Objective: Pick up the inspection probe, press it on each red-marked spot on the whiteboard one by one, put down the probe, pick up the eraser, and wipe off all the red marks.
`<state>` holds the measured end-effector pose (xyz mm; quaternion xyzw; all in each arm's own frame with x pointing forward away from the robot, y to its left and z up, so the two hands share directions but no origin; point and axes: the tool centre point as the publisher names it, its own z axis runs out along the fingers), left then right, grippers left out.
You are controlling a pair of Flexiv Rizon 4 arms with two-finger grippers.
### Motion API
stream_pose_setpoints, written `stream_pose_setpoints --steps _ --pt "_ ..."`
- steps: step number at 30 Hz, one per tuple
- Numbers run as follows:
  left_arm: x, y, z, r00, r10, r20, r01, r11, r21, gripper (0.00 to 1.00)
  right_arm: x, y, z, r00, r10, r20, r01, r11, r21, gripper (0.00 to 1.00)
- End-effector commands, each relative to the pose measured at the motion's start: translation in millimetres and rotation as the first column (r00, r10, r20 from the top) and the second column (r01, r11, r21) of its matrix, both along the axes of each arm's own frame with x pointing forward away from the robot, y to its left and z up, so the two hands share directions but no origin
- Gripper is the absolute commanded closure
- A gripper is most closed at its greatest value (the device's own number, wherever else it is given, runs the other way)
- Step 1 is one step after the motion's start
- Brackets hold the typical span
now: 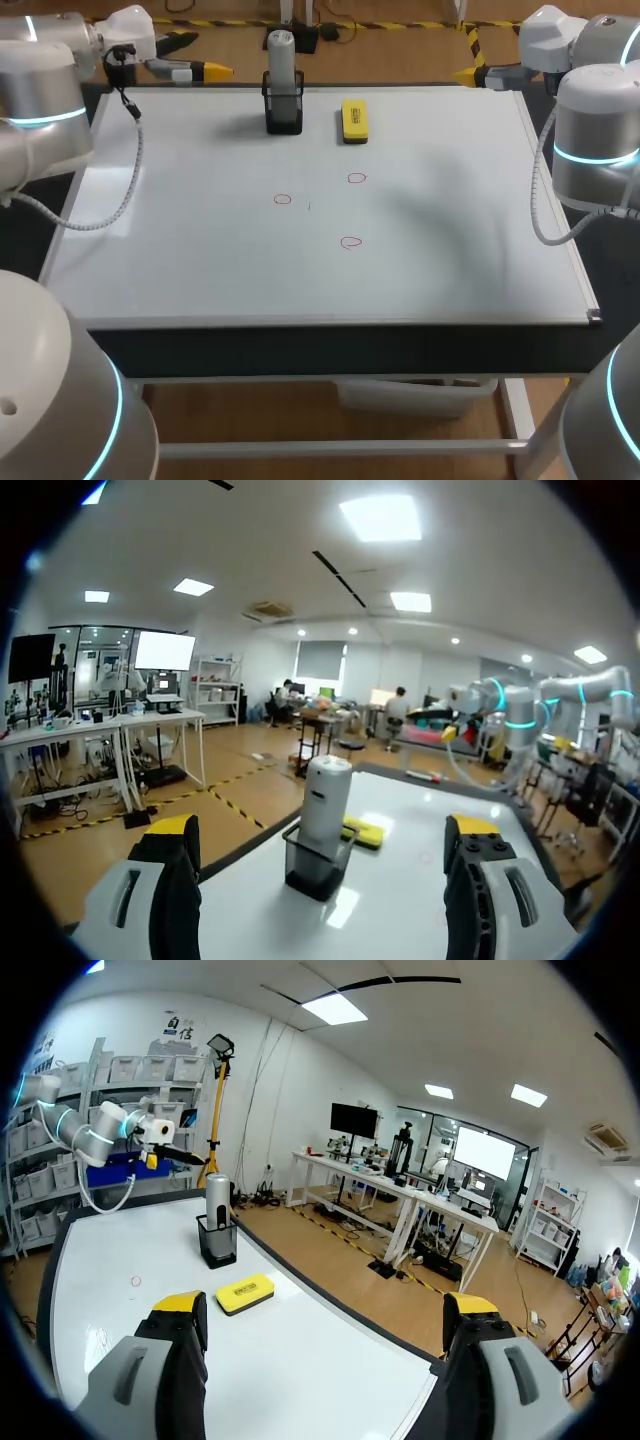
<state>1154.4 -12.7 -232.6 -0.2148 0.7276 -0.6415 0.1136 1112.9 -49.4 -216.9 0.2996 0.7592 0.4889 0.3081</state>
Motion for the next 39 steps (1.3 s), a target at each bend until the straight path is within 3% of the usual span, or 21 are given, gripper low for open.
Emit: stream_pose_setpoints --steps 1,16,39 --pt "15.1 -2 -4.9 0.996 -0.084 0.006 0.084 0.996 -0.028 0.0 0.6 0 0 1.0 0.001 -0.002 -0.001 1.0 -0.001 0.0" --pt "30.1 -23 -13.9 0.982 -0.182 0.046 0.185 0.982 -0.05 0.0 0.6 0 0 1.0 0.001 -0.002 -0.001 1.0 -0.001 0.0" --pt "40.3 -71 -31.9 0.925 -0.375 0.07 0.381 0.916 -0.124 0.0 0.6 0 0 1.0 0.001 -0.002 -0.001 1.0 -0.001 0.0"
